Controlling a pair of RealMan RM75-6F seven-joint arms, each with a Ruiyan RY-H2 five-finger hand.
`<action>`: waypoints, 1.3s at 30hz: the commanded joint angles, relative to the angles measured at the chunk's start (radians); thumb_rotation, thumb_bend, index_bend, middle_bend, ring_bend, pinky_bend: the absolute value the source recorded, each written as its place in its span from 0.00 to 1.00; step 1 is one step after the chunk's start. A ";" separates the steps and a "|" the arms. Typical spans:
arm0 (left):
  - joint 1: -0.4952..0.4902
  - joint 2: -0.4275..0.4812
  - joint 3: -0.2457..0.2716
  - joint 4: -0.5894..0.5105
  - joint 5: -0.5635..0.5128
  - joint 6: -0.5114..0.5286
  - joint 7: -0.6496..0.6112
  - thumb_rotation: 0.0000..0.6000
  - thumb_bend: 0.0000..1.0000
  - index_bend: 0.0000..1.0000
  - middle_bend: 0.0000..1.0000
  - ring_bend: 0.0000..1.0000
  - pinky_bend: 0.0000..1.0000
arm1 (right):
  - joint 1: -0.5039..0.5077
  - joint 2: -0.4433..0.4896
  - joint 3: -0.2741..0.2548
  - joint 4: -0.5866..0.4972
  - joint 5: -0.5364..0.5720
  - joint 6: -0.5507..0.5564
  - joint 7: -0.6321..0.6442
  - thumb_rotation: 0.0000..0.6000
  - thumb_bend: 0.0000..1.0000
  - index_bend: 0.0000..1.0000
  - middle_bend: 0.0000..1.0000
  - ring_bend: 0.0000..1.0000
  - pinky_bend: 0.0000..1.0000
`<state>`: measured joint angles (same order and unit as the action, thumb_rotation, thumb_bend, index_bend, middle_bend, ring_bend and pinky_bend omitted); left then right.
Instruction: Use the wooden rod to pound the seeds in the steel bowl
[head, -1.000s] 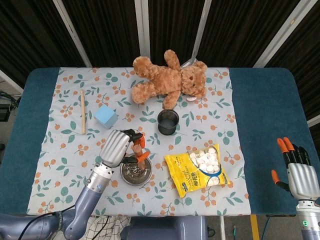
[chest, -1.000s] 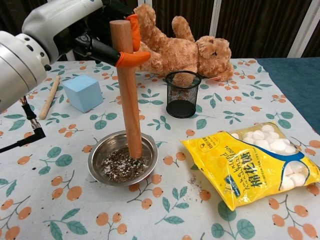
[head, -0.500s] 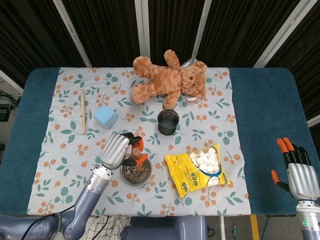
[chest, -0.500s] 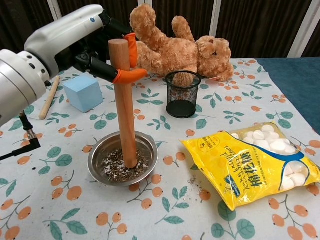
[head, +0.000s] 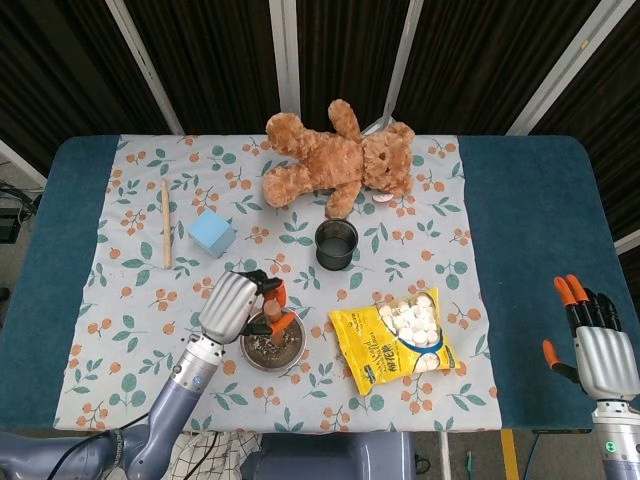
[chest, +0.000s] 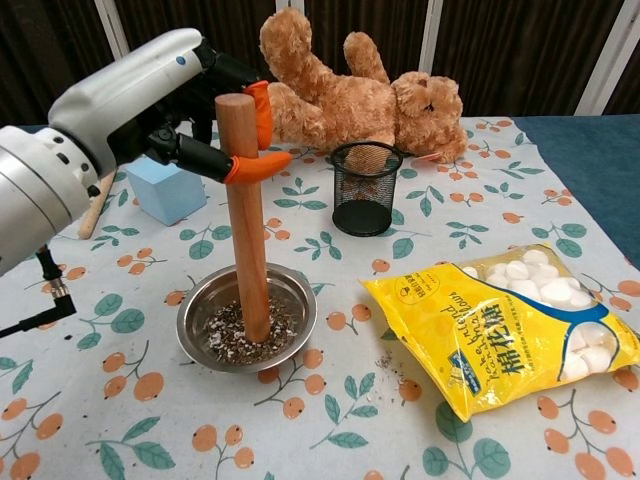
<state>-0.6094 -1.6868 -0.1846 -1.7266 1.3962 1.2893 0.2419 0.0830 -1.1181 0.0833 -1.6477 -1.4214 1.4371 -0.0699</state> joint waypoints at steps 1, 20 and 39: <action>0.000 0.001 -0.002 -0.002 0.000 0.000 -0.002 1.00 0.87 0.63 0.78 0.58 0.73 | 0.000 0.000 0.000 0.000 0.000 0.000 0.000 1.00 0.42 0.00 0.00 0.00 0.00; -0.019 0.061 -0.107 -0.105 -0.005 0.022 0.018 1.00 0.87 0.63 0.78 0.58 0.73 | 0.001 0.001 0.001 -0.003 0.002 -0.001 -0.003 1.00 0.42 0.00 0.00 0.00 0.00; -0.006 0.128 -0.120 -0.127 -0.024 0.035 0.021 1.00 0.87 0.63 0.78 0.58 0.73 | -0.001 -0.001 -0.001 0.000 0.001 0.002 -0.001 1.00 0.42 0.00 0.00 0.00 0.00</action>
<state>-0.6177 -1.5658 -0.3049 -1.8550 1.3693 1.3214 0.2628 0.0818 -1.1192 0.0827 -1.6479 -1.4205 1.4392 -0.0710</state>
